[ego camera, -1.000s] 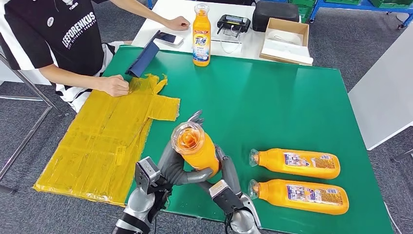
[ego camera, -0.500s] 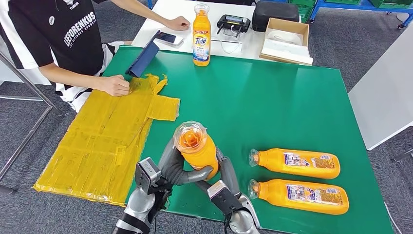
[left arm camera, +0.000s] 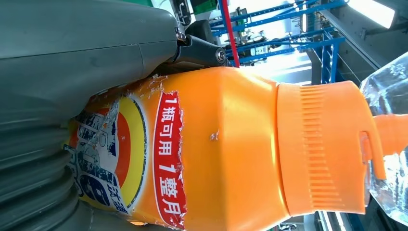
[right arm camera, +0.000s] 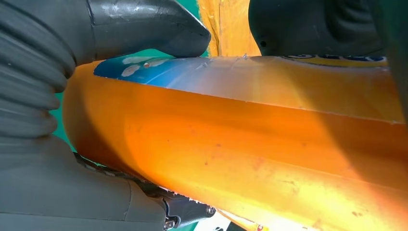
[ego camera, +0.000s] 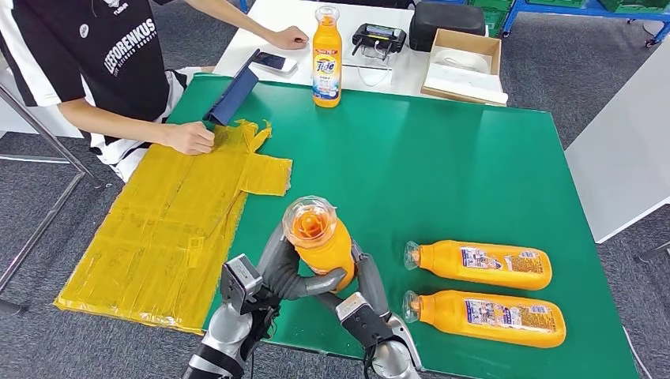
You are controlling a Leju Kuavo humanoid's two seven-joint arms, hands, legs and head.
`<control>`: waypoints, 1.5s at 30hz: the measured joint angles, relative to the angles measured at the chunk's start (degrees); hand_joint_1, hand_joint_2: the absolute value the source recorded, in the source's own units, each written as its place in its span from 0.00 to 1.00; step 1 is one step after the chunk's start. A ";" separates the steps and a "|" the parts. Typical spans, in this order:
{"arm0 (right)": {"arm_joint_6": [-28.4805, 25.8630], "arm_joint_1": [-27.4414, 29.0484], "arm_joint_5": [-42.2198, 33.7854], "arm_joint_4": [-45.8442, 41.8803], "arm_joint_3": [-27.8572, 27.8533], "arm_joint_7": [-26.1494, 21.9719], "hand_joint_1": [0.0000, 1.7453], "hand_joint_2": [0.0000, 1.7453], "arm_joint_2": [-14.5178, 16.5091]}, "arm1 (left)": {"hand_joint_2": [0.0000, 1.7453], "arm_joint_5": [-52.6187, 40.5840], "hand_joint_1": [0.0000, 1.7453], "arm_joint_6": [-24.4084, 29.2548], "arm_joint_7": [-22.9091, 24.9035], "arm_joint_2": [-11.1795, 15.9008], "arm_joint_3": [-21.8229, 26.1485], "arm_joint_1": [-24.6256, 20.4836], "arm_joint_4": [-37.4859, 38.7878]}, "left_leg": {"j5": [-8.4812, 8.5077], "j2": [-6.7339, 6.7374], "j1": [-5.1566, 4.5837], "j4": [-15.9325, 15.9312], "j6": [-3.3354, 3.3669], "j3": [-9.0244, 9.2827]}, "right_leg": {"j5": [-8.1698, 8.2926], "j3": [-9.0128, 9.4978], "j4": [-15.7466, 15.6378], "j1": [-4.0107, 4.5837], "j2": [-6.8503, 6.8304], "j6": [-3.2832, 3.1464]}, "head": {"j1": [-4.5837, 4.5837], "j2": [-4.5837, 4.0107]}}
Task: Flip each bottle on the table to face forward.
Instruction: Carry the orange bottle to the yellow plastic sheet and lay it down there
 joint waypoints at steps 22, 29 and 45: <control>4.16 7.63 -7.77 -32.07 -4.22 6.82 0.00 1.00 -3.18 | 1.00 -57.98 1.00 46.46 15.67 8.30 8.69 -16.41 18.61 | 0.10 0.06 0.00 0.01 0.05 0.02 | 0.05 0.00 0.03 0.00 0.01 -0.01 | -0.01 0.01; 3.55 7.45 -8.36 -32.62 -4.74 7.73 0.00 1.00 -4.47 | 1.00 -66.55 1.00 51.92 20.24 10.44 10.05 -19.36 28.62 | 0.07 0.05 0.00 0.01 0.04 -0.02 | 0.03 -0.02 0.02 0.00 0.00 -0.01 | -0.01 0.00; 2.16 3.00 -10.54 -29.02 -5.67 11.82 0.00 1.00 -6.29 | 1.00 -76.92 1.00 54.35 36.25 14.96 1.71 -23.94 46.12 | 0.09 0.05 0.00 0.01 0.04 -0.04 | 0.03 -0.04 0.05 0.00 0.00 -0.01 | -0.01 0.00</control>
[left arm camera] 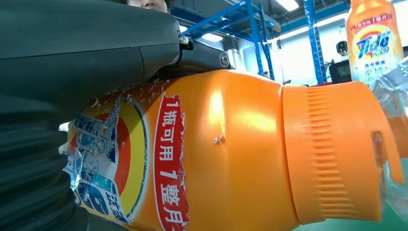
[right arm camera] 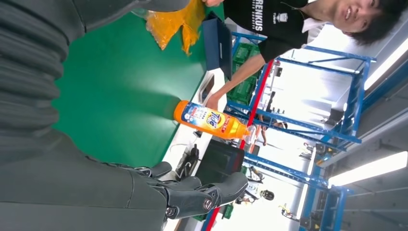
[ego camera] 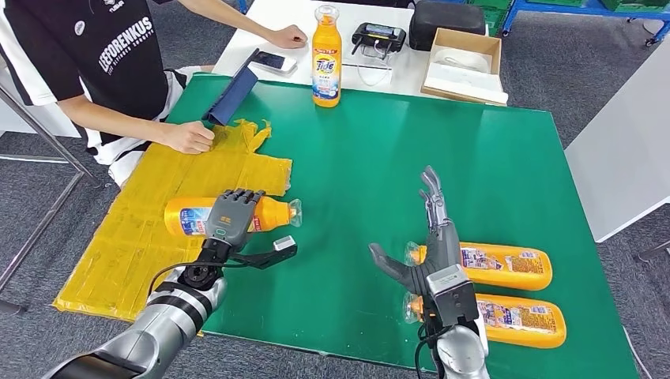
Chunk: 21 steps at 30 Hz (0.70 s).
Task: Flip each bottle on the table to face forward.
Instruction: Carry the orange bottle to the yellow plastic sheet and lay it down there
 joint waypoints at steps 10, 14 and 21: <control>0.08 -0.38 0.24 1.34 0.02 -0.03 0.00 1.00 -0.17 | 1.00 0.00 0.00 0.15 0.41 0.51 0.26 -0.69 3.92 | -0.02 -0.01 0.00 0.00 -0.01 -0.01 | -0.01 0.01 0.00 0.00 0.00 0.00 | 0.01 0.00; -0.02 -0.80 1.17 2.05 0.49 -0.30 0.00 1.00 -0.17 | 1.00 -0.02 0.00 0.27 -1.32 0.46 2.00 -0.67 4.10 | -0.01 -0.01 0.00 0.00 -0.01 0.00 | 0.00 0.02 0.00 0.00 0.00 0.00 | -0.01 0.00; -1.55 -1.22 2.56 3.13 1.13 -0.36 0.00 1.00 -0.21 | 1.00 -0.02 0.00 0.31 -4.44 0.08 4.93 1.56 -0.57 | -0.01 -0.01 0.00 0.00 -0.01 0.00 | 0.00 0.01 0.00 0.00 0.00 0.00 | 0.00 0.00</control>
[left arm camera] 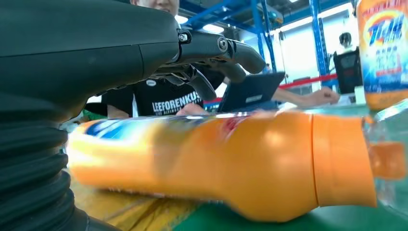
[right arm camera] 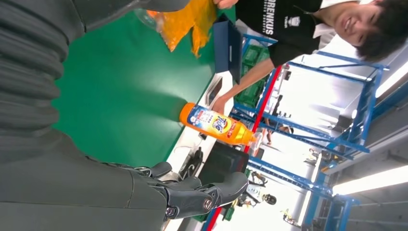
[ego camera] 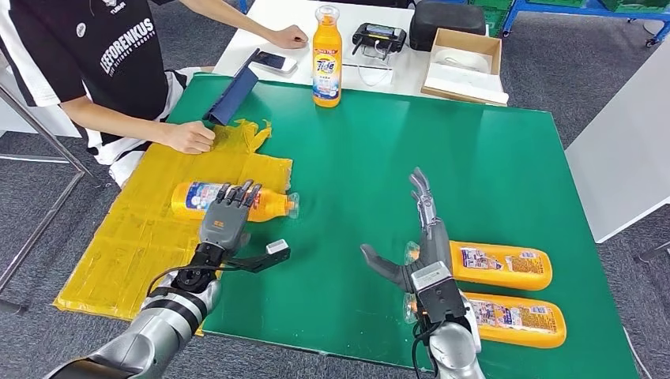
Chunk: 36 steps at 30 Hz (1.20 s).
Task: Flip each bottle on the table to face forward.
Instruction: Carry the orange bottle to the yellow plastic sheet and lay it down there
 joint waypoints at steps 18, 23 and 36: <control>-6.17 0.28 9.83 0.09 0.39 1.87 0.00 1.00 -0.68 | 1.00 11.47 0.00 -0.47 -19.92 -5.06 8.69 7.01 -23.10 | 0.00 -0.03 -0.02 0.00 0.00 0.01 | 0.00 0.00 -0.01 -0.02 -0.02 0.00 | 0.01 0.00; -9.90 0.79 25.71 -0.54 -0.57 7.64 0.00 1.00 -2.97 | 1.00 42.49 0.00 -17.42 -27.91 -9.53 10.60 9.14 -30.02 | -0.05 -0.02 -0.12 0.01 0.05 0.00 | 0.00 -0.02 -0.03 -0.09 -0.02 0.02 | 0.01 0.00; -8.21 0.99 50.69 3.29 -6.92 16.76 0.00 1.00 -10.49 | 1.00 62.09 0.00 -38.38 -28.85 -13.62 10.14 15.25 -40.50 | -0.07 -0.04 -0.16 0.01 0.07 -0.01 | 0.00 0.02 -0.03 -0.13 -0.04 0.03 | -0.01 0.00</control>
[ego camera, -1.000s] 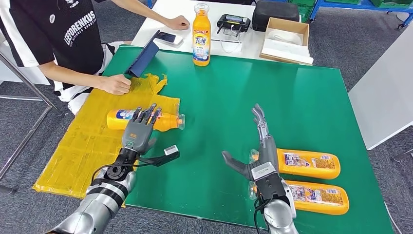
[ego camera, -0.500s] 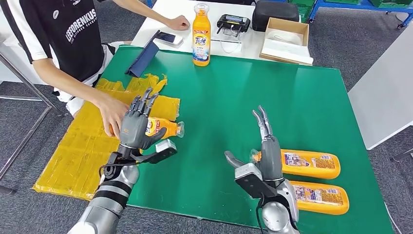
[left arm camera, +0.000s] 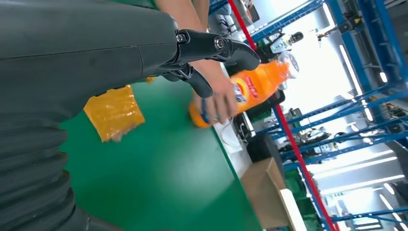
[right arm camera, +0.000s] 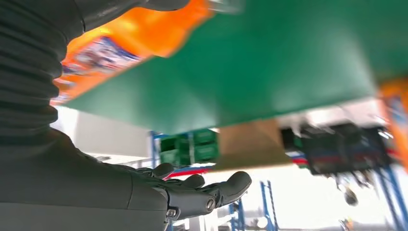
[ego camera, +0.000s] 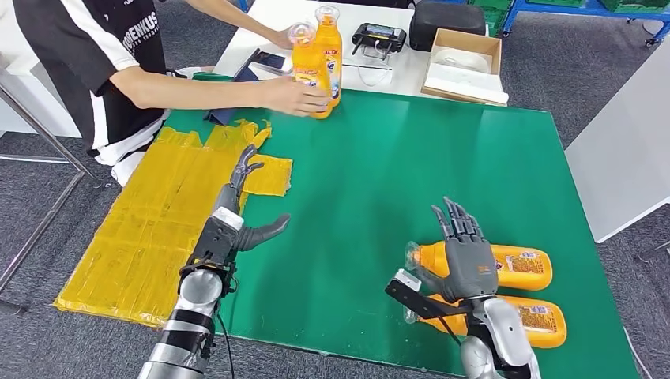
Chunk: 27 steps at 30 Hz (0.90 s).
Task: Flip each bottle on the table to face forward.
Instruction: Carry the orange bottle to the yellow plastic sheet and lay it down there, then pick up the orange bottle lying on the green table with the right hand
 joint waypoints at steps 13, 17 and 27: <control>-0.08 -0.76 2.56 5.74 -5.57 0.32 0.00 1.00 -3.69 | 1.00 1.58 0.00 -0.11 -1.28 -0.56 -1.19 3.49 -1.27 | -0.02 0.01 -0.02 0.00 0.04 0.02 | 0.00 0.00 0.01 -0.02 0.00 0.01 | -0.02 0.00; -0.08 -0.82 2.60 6.24 -5.79 0.32 0.00 1.00 -3.90 | 1.00 1.73 0.00 -0.11 -1.28 -0.57 -1.20 3.54 -1.27 | -0.02 0.01 -0.02 0.00 0.05 0.02 | 0.00 0.00 0.01 -0.03 0.00 0.01 | -0.01 0.00; 0.39 -2.67 1.25 9.30 -10.16 -0.69 0.00 1.00 -6.22 | 1.00 5.45 0.00 -3.61 -3.04 -0.62 -1.27 5.20 -1.17 | -0.03 0.00 -0.07 0.00 0.06 0.01 | 0.00 0.01 0.00 -0.07 0.00 0.02 | -0.01 0.00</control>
